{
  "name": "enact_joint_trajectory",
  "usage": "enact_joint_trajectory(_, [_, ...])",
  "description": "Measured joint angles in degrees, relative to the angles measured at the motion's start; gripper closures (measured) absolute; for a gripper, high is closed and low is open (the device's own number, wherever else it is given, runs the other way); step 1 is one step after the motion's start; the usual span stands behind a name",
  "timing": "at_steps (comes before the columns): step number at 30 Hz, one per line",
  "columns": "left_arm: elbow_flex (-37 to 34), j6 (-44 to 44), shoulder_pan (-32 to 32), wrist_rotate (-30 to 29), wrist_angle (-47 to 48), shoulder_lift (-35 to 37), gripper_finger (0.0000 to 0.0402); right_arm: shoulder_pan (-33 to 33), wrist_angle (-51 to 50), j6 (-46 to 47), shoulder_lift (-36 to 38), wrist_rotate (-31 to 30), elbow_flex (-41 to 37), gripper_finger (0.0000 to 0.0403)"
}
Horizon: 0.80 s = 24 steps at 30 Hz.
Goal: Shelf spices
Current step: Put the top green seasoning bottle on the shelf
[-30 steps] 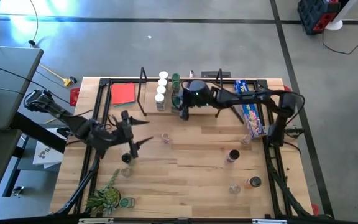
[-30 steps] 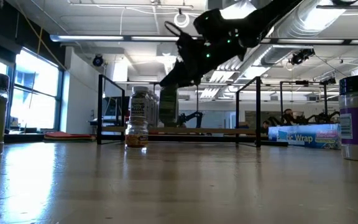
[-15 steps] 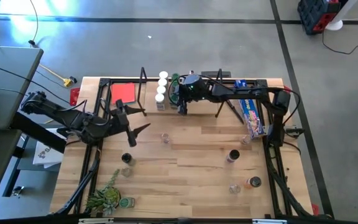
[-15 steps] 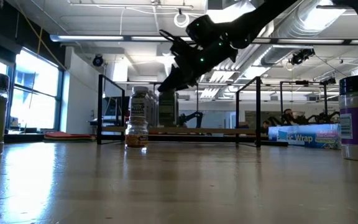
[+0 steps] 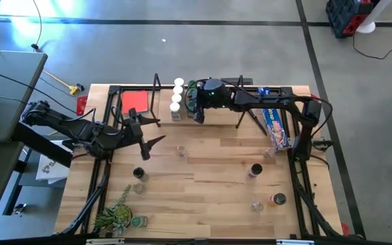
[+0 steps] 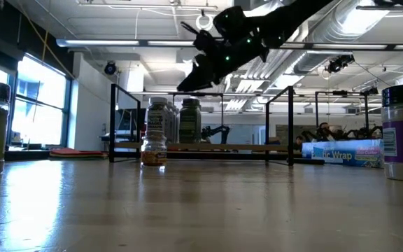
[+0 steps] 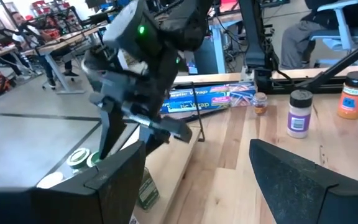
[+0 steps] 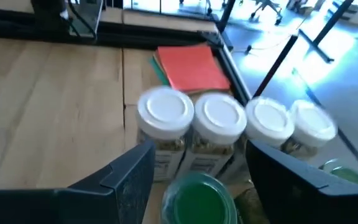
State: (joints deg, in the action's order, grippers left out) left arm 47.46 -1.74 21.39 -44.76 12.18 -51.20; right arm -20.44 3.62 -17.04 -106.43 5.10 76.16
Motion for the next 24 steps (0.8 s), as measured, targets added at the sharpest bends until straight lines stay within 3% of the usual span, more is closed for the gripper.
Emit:
enact_joint_trajectory(6, [0.00, 0.05, 0.00, 0.97, 0.30, 0.00, 0.0116, 4.26, -6.84, -0.25, 3.63, 1.65, 0.00, 0.0170])
enact_joint_trajectory(11, [0.00, 0.02, 0.00, 0.69, 1.67, 0.00, 0.0116, 7.34, -11.23, -0.87, -0.18, 5.85, -0.17, 0.0249])
enact_joint_trajectory(17, [0.00, 0.02, 0.00, 0.62, 2.01, 0.00, 0.0116, 7.24, -10.21, 0.59, -6.14, -1.27, -0.19, 0.0351])
enact_joint_trajectory(24, [0.00, 1.33, 0.00, 0.67, 2.58, 0.00, 0.0116, 4.17, -9.46, 3.88, -7.21, -4.60, -0.22, 0.0377])
